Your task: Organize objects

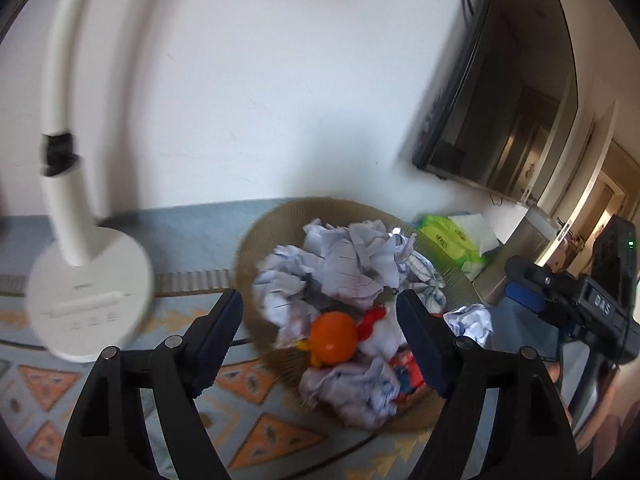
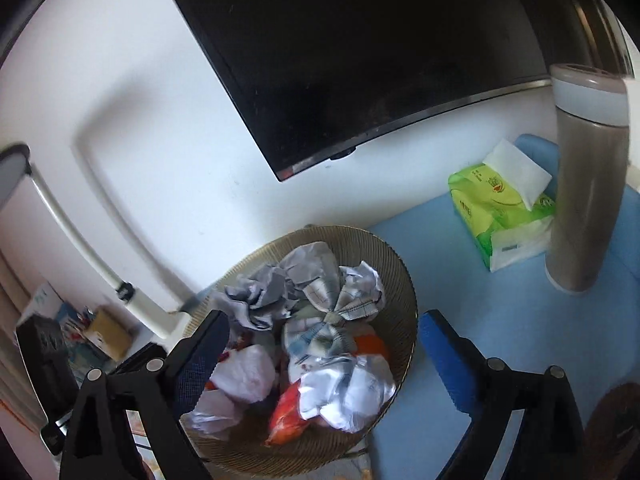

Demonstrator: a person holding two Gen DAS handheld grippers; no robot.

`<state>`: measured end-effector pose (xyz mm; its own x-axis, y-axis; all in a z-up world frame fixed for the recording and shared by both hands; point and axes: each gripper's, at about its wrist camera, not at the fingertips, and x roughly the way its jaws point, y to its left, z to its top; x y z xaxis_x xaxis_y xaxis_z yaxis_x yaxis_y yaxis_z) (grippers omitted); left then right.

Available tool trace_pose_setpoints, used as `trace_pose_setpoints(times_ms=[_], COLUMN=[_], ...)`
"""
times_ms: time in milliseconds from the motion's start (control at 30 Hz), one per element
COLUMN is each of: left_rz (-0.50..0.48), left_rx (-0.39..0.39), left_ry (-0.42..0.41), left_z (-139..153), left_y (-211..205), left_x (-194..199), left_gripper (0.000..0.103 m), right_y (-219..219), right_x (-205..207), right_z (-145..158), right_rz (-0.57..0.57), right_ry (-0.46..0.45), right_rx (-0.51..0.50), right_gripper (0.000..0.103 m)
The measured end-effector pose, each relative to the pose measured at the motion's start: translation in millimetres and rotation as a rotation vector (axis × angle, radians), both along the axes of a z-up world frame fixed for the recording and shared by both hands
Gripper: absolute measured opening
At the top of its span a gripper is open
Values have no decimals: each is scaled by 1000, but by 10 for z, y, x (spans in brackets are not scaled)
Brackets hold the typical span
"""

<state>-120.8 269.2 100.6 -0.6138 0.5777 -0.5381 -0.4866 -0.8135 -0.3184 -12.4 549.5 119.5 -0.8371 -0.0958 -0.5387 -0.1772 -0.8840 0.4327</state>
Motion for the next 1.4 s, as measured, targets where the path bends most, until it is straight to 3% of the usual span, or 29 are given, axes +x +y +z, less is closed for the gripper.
trace_pose_setpoints(times_ms=[200, 367, 500, 667, 833, 1033, 1133, 1233, 1400], left_rz=[116, 251, 342, 385, 380, 347, 319, 306, 318], left_rx=[-49, -38, -103, -203, -194, -264, -243, -242, -345], left_ry=[32, 6, -69, -138, -205, -213, -234, -232, -224], left_z=[126, 15, -142, -434, -757, -870, -918, -922, -968], left_y=[-784, -1772, -2307, -2697, -2767, -2567, -2523, -2485, -2370], left_x=[460, 977, 1193, 1349, 1332, 1186, 1108, 1106, 1089], left_gripper=[86, 86, 86, 86, 86, 86, 86, 102, 102], right_y=[-318, -1104, -1881, -2734, -3144, -3023, -2965, -2957, -3025], right_x=[377, 568, 596, 661, 615, 471, 421, 376, 353], right_z=[255, 344, 168, -261, -679, -955, -1018, -1074, -1103], right_rz=[41, 169, 254, 297, 288, 235, 226, 229, 230], right_ry=[29, -14, -107, -191, -257, -332, -363, -396, -417], right_rx=[3, 28, 84, 245, 398, 372, 348, 348, 399], right_gripper=[97, 103, 103, 103, 103, 103, 103, 103, 103])
